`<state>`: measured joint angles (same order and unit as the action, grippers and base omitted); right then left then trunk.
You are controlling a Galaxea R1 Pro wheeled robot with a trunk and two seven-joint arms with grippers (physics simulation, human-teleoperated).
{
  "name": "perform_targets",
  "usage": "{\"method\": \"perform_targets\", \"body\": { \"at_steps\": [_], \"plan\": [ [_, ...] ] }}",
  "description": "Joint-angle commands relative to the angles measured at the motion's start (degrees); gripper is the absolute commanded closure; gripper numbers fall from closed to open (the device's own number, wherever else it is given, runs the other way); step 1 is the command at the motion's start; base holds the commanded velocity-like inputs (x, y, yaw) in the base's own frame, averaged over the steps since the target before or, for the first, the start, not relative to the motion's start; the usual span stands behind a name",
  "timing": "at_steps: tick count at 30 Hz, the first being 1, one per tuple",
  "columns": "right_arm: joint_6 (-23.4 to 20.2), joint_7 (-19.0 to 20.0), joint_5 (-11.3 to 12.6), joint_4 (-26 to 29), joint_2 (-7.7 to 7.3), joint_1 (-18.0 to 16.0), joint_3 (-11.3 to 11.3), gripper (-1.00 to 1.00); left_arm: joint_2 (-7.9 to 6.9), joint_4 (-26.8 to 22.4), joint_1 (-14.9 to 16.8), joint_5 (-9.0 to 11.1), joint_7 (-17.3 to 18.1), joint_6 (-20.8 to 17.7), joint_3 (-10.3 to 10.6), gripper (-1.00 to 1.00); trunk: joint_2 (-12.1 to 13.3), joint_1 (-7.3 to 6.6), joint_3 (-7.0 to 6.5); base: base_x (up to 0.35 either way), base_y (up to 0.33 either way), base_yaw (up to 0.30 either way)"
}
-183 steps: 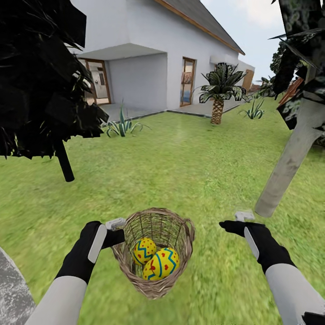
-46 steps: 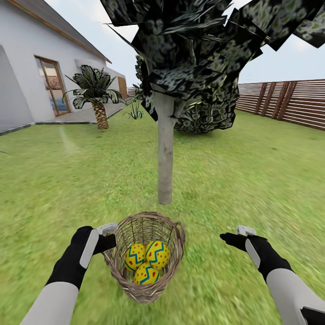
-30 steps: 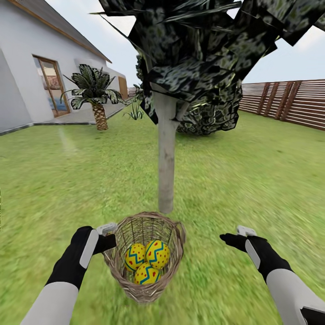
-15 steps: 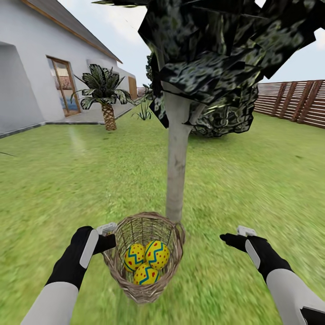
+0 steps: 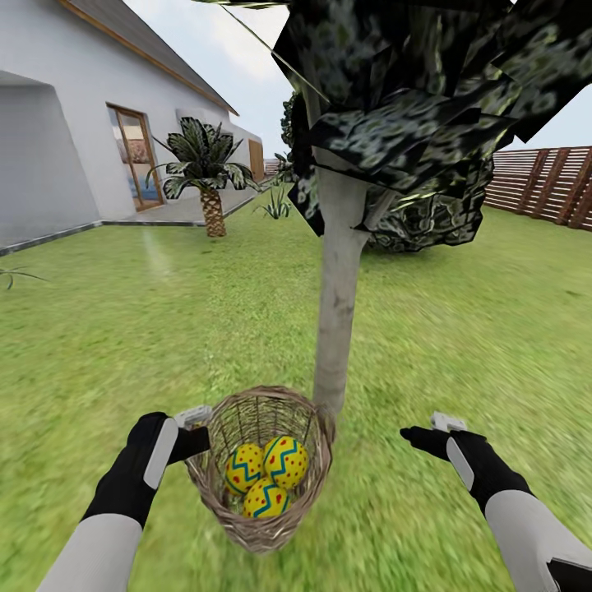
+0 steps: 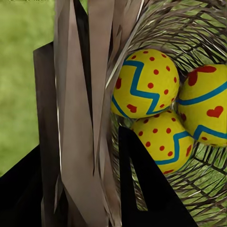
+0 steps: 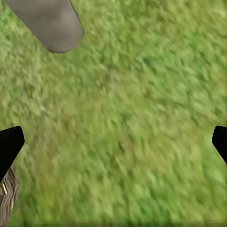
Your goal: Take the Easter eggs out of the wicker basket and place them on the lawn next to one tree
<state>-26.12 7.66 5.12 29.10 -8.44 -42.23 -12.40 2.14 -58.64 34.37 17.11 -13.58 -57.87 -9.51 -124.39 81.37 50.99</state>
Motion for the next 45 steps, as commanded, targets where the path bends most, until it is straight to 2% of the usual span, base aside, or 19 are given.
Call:
{"method": "perform_targets", "body": {
  "at_steps": [1,3,11,12,45],
  "plan": [
    [-0.3,0.0,0.4,-0.2,0.01,0.1,-0.2,-1.0,0.06,-0.1,0.0,0.9,-0.5,-0.1,-0.3,1.0,0.0,-0.01,0.05,0.0,0.0,0.0],
    [-0.3,0.1,0.3,-0.3,0.01,0.2,-0.2,-1.0,0.06,-0.1,0.0,0.0,-0.5,-0.1,-0.4,1.0,0.0,-0.01,0.05,0.0,0.0,0.0],
    [-0.3,0.0,0.3,-0.3,0.01,0.2,-0.2,-1.0,0.06,-0.1,0.0,-3.0,-0.5,-0.1,-0.7,1.0,-3.2,1.75,1.49,0.0,0.0,0.0],
    [-0.3,0.1,0.3,-0.3,0.01,0.2,-0.2,-1.0,0.06,-0.1,0.0,1.7,-0.5,-0.1,-0.7,1.0,-3.6,1.97,1.67,0.0,0.0,0.0],
    [-0.3,0.1,0.3,-0.3,-0.02,0.2,-0.2,-1.0,0.06,0.0,0.0,1.7,-0.5,-0.1,-0.7,1.0,-16.9,9.21,7.59,0.0,0.0,0.0]
  ]
}}
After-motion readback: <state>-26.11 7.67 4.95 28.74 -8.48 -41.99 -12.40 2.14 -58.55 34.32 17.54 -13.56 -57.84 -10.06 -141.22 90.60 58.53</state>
